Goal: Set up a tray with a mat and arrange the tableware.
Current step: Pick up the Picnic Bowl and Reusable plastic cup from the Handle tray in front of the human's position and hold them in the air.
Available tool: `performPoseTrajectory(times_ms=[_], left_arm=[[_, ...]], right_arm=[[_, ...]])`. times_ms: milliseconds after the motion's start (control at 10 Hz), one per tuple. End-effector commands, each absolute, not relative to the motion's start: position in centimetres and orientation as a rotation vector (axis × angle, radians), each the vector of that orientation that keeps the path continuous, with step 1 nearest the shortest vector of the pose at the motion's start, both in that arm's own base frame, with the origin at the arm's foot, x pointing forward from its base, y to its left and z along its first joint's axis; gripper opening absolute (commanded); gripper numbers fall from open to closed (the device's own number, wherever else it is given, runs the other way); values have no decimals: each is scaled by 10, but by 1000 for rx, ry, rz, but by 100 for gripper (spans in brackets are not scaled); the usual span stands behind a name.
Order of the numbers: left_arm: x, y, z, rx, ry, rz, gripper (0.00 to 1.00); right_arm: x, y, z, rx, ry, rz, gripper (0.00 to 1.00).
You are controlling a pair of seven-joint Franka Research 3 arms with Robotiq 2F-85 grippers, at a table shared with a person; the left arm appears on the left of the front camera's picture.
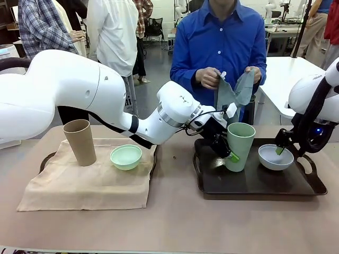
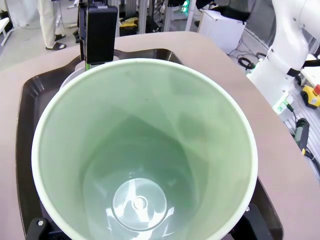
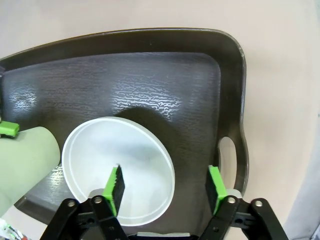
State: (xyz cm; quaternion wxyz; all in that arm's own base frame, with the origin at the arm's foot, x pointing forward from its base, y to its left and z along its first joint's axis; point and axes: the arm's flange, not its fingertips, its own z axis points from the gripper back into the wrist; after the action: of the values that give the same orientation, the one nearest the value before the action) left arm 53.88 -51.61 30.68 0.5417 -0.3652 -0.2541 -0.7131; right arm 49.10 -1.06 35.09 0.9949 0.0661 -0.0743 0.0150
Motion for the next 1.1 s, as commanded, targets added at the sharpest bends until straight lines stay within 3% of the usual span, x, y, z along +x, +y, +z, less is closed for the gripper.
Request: performPoseTrajectory(times_ms=[0, 100, 200, 300, 400, 500, 600, 700, 900, 1000], left_arm=[[542, -521, 312, -876, -603, -1701, 100], [541, -520, 312, -878, -608, -1703, 100], [542, -520, 312, -878, -617, -1702, 46], [541, -520, 312, -879, -618, -1702, 46], [540, -519, 312, -877, -620, -1704, 0], [540, -519, 312, -877, -618, -1704, 44], [540, -519, 312, -877, -618, -1702, 32], [541, -519, 311, -875, -618, -1702, 0], [540, -518, 311, -874, -619, -1701, 0], [540, -518, 311, -872, -620, -1698, 30]], right_arm=[[500, -12, 345, 134, -154, 28, 57], [501, -11, 343, 134, -143, 32, 19], [501, -11, 342, 133, -139, 36, 0], [502, -10, 342, 134, -140, 38, 0], [502, -11, 341, 137, -140, 36, 0], [502, -11, 341, 139, -139, 37, 0], [501, -11, 340, 139, -140, 39, 0], [502, -12, 340, 137, -141, 38, 0], [501, -12, 341, 134, -144, 38, 0], [501, -12, 341, 134, -145, 40, 0]])
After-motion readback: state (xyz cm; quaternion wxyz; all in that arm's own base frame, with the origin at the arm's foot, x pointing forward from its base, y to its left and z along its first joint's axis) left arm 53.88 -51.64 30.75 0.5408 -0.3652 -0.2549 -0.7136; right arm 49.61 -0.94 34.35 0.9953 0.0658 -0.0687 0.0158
